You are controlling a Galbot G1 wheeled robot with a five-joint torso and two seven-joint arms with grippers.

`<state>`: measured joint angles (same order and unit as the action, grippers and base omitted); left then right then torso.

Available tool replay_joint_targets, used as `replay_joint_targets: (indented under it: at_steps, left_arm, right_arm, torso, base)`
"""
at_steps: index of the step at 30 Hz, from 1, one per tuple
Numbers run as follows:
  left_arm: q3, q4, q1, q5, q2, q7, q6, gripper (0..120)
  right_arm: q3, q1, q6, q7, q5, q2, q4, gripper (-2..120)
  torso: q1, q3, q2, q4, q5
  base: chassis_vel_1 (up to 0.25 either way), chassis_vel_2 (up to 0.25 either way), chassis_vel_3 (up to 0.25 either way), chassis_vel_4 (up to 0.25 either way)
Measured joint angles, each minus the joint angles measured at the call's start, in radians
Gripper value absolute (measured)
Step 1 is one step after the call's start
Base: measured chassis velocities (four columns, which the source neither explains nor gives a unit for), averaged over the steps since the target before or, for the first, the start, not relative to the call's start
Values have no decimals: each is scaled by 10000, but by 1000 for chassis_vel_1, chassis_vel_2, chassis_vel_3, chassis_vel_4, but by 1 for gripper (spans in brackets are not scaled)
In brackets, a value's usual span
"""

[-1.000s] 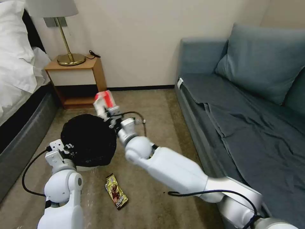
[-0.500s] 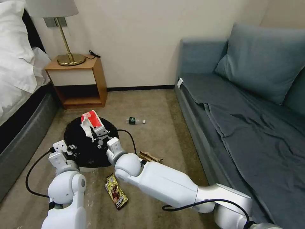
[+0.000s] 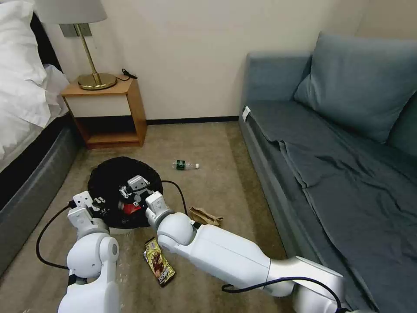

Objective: Pick up the trash bin, then pick up the garbage on the floor and place it into the trash bin.

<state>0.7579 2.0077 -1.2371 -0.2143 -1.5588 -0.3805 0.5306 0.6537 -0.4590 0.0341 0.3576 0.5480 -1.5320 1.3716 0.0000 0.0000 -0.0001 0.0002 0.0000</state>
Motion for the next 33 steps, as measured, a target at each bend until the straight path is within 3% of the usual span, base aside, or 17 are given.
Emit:
replay_joint_targets:
  at_steps: [8,12,17,19,33]
  left_arm:
    - [227,-27,-49,-127,151,8,-83,4]
    - [275,-32,-77,-178,177,14,-123,4]
    - [266,57,-62,-182,174,14,-114,4]
    - [227,122,-57,-146,155,14,-88,4]
    - [159,360,-401,66,97,15,-67,4]
  right_arm:
    - [-2279,487,285,-897,-381,938,-498,90]
    - [-2642,392,418,-1173,-712,1374,-1181,99]
    - [-2742,-109,423,-2113,-1790,1724,-2384,100]
    - [-2831,-472,176,-2675,-2653,1554,-3435,100]
    - [-2562,-694,-438,-4672,-4316,837,-5647,100]
  torso:
    - [0,0,0,-3,3]
    - [0,0,0,-3,2]
    - [0,0,0,-6,1]
    - [0,1,0,-6,2]
    - [0,0,1,0,0]
  base:
    - [0,0,0,0]
    - [0,0,0,0]
    - [0,0,0,0]
    - [0,0,0,0]
    - [0,0,0,0]
